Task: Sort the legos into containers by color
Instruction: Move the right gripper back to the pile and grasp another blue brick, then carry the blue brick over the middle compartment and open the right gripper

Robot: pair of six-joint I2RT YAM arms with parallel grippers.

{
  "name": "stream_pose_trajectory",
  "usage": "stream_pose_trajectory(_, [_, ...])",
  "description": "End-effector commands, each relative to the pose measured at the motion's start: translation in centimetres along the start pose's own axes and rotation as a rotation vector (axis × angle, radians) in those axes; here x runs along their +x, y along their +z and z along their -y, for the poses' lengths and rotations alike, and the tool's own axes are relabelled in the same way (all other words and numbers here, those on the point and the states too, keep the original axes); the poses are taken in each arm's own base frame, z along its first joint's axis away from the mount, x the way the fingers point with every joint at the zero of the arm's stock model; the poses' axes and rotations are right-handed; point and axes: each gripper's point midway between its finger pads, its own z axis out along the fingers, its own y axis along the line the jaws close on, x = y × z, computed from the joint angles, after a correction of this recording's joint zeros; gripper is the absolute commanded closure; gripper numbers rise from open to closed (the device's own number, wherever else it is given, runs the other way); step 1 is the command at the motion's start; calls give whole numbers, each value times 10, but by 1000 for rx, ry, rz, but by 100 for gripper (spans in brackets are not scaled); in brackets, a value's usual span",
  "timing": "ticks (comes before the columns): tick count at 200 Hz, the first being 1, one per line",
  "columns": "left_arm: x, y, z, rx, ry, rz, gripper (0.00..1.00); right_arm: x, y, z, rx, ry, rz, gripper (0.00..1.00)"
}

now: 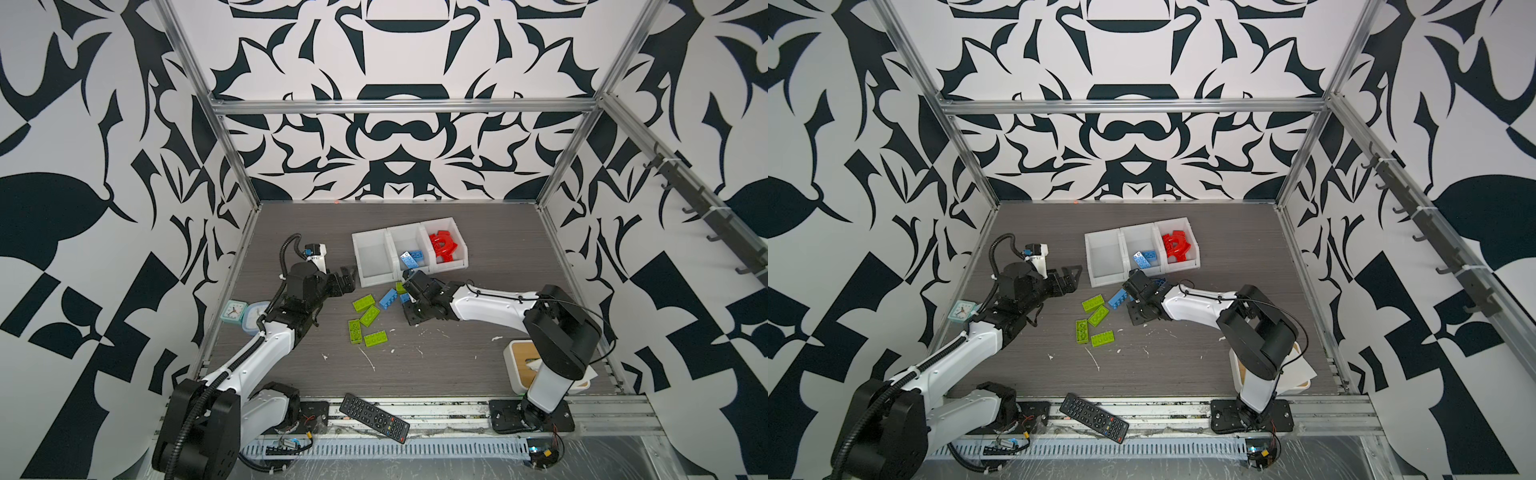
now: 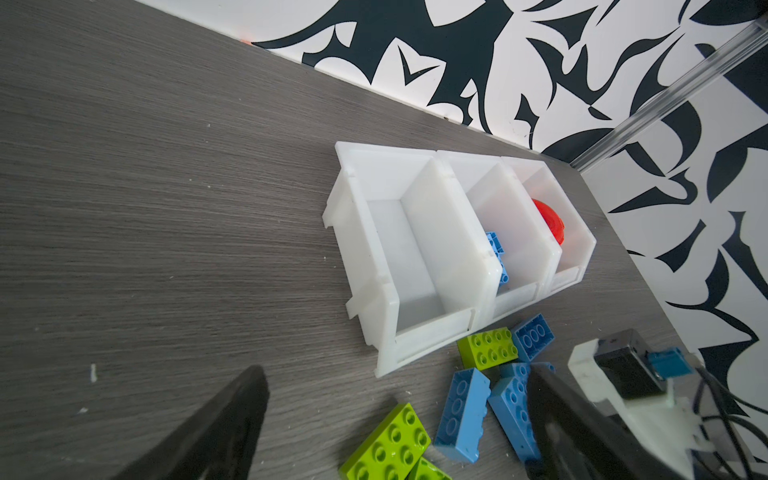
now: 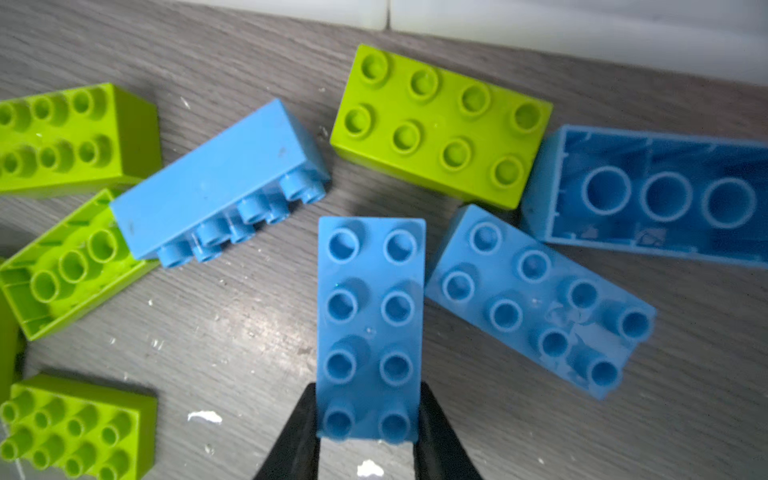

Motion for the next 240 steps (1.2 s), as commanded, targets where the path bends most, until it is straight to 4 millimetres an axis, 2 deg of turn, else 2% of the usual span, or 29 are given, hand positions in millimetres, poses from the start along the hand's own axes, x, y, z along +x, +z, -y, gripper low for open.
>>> stream_pose_trajectory(1, [3, 2, -5, -12, -1, -1, 0, -4, -20, -8, -44, -9, 29, 72])
stream_pose_trajectory(52, [7, 6, -6, -13, -3, -14, 0, -30, -57, -11, -80, -40, 95, 73])
stream_pose_trajectory(70, [7, 6, -6, -13, -4, -16, 0, -52, -69, -5, -105, -12, 145, 73])
stream_pose_trajectory(93, [7, 6, -7, -16, -6, -10, 0, -86, -75, 11, -102, 15, 210, 74])
stream_pose_trajectory(129, [7, 5, -9, -20, -2, 6, 0, -136, -65, 30, -92, 15, 279, 74])
stream_pose_trajectory(161, [7, 6, -8, -16, -4, 2, 0, -168, -45, 41, -90, 15, 280, 75])
stream_pose_trajectory(197, [8, 6, -7, -9, -8, -2, 0, -188, -26, 45, -83, 21, 285, 75])
stream_pose_trajectory(240, [9, 6, -7, -6, -9, -3, 0, -194, -12, 50, -73, 43, 289, 70])
